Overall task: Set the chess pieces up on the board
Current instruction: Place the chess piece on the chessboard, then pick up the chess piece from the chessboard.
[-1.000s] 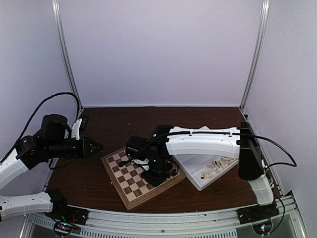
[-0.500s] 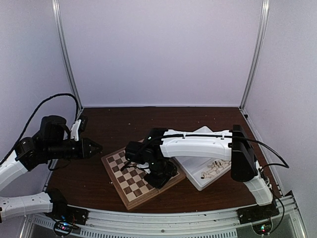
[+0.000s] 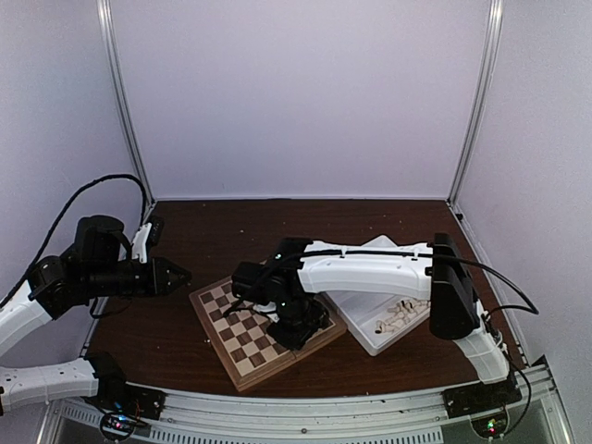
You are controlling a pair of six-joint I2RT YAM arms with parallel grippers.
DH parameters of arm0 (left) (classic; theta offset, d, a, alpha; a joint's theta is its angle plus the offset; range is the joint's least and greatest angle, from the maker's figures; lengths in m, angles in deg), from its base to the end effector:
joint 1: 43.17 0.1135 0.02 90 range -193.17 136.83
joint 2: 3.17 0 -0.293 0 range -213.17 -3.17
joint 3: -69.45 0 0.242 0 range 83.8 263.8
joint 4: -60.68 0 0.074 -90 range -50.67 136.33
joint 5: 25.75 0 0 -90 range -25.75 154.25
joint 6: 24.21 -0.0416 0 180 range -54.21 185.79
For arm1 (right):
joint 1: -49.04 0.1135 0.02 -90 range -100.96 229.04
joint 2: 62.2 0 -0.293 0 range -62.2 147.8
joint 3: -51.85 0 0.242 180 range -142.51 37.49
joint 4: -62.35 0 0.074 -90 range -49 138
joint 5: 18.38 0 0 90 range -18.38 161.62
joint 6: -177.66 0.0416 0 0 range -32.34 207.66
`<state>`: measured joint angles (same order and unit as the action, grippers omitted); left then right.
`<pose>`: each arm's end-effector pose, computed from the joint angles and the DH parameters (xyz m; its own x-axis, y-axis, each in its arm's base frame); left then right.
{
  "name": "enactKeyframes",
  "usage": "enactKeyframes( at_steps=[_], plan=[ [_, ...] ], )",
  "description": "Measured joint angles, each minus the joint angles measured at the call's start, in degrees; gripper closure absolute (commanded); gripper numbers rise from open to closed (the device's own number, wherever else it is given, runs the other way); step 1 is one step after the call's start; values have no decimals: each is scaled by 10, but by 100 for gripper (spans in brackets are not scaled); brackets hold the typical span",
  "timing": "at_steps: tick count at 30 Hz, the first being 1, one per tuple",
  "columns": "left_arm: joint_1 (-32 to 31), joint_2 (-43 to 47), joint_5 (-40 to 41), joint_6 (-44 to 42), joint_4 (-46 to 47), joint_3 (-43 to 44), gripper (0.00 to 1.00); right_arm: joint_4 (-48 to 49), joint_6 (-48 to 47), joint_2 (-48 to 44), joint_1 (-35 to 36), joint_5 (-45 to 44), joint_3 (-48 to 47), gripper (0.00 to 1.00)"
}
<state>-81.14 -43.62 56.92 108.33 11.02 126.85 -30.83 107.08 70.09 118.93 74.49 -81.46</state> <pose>0.0957 -0.0814 0.3119 -0.7837 -0.2390 -0.5733 0.2239 0.7522 -0.6197 0.1544 0.4278 0.2191 -0.6356 -0.7702 0.0522 -0.7696 0.6375 0.0347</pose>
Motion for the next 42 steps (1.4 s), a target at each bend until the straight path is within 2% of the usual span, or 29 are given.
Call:
enactKeyframes(
  at_steps=[5, 10, 13, 20, 26, 32, 37, 42],
  plan=[
    [0, 0, 0, 0, 0, 0, 98, 0, 0, 0, 0, -2, 0, 72],
    [0, 0, 0, 0, 0, 0, 98, 12, 0, -3, 0, -3, 2, 60],
    [0, 0, 0, 0, 0, -2, 98, 42, -2, -26, 0, -3, 28, 56],
    [0, 0, -1, 0, 1, -7, 98, 132, -1, -144, -2, -4, 119, 63],
    [0, -37, -26, 9, 18, -29, 100, 205, 14, -223, -9, -9, 193, 60],
    [-5, -108, -41, 8, 23, -29, 100, 259, 37, -235, -11, -5, 280, 61],
    [-27, -127, -41, 0, 25, -29, 100, 305, 57, -257, -11, 1, 355, 61],
    [-68, -155, -31, -9, 32, -28, 100, 343, 65, -277, -11, 5, 368, 62]
  ],
)
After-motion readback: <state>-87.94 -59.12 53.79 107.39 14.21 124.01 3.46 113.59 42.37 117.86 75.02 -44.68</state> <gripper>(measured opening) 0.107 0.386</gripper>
